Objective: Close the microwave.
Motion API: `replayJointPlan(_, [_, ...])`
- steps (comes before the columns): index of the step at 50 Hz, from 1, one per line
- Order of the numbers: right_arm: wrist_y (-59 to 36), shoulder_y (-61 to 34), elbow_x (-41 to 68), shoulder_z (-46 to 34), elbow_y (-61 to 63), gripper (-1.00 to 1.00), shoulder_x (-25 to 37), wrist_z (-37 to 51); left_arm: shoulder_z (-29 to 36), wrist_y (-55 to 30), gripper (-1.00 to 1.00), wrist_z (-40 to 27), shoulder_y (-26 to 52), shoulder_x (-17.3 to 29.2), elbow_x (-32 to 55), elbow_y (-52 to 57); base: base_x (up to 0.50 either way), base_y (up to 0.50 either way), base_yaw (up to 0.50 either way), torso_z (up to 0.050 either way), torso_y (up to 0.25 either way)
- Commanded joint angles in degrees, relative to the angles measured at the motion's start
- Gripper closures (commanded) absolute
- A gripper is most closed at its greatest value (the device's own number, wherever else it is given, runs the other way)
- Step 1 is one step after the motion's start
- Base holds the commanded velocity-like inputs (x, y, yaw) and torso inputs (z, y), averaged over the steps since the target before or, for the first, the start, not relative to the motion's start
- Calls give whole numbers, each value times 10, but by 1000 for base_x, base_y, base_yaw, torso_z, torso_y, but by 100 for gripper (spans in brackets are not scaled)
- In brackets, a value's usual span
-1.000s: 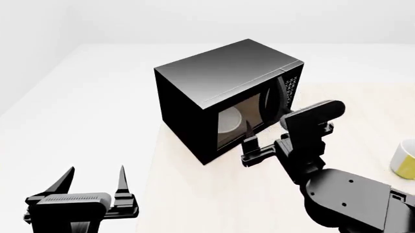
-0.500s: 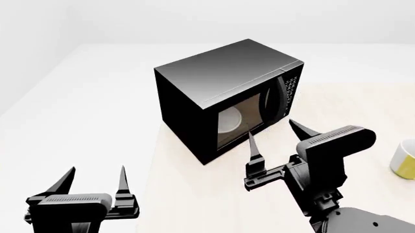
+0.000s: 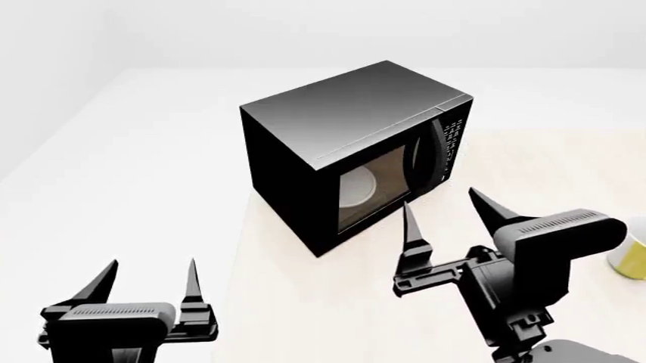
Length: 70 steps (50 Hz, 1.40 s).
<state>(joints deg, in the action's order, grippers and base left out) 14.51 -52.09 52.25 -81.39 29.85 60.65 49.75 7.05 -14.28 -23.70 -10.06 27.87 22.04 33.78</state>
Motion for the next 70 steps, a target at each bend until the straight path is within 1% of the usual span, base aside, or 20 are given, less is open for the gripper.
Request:
replayJointPlan(1, [26, 9, -3, 11, 2, -100, 7, 11, -1, 0, -100, -2, -1, 2, 2, 2, 0, 0, 0, 0, 0])
replayJointPlan(9, [30, 8, 12, 17, -3, -100, 7, 12, -2, 0, -100, -2, 0, 3, 5, 3, 0, 0, 0, 0, 0])
replayJointPlan(22, [40, 4, -17, 28, 14, -100, 17, 20, 1, 1, -100, -3, 1, 3, 4, 1, 0, 0, 0, 0, 0])
replayJointPlan(30, [40, -2, -68, 37, 37, -100, 27, 37, 3, 0, -100, -4, 0, 4, 3, 3, 0, 0, 0, 0, 0])
replayJointPlan(40, [39, -4, -95, 40, 52, -100, 32, 42, 3, 1, -100, -5, 0, 4, 4, 2, 0, 0, 0, 0, 0])
replayJointPlan(53, [11, -11, -169, 40, 89, -100, 38, 53, 2, 4, -100, -7, -1, 5, 4, 4, 0, 0, 0, 0, 0])
replayJointPlan(70, [-1, -9, -190, 39, 100, -100, 39, 55, 4, 4, -100, -10, -1, 7, 4, 5, 0, 0, 0, 0, 0])
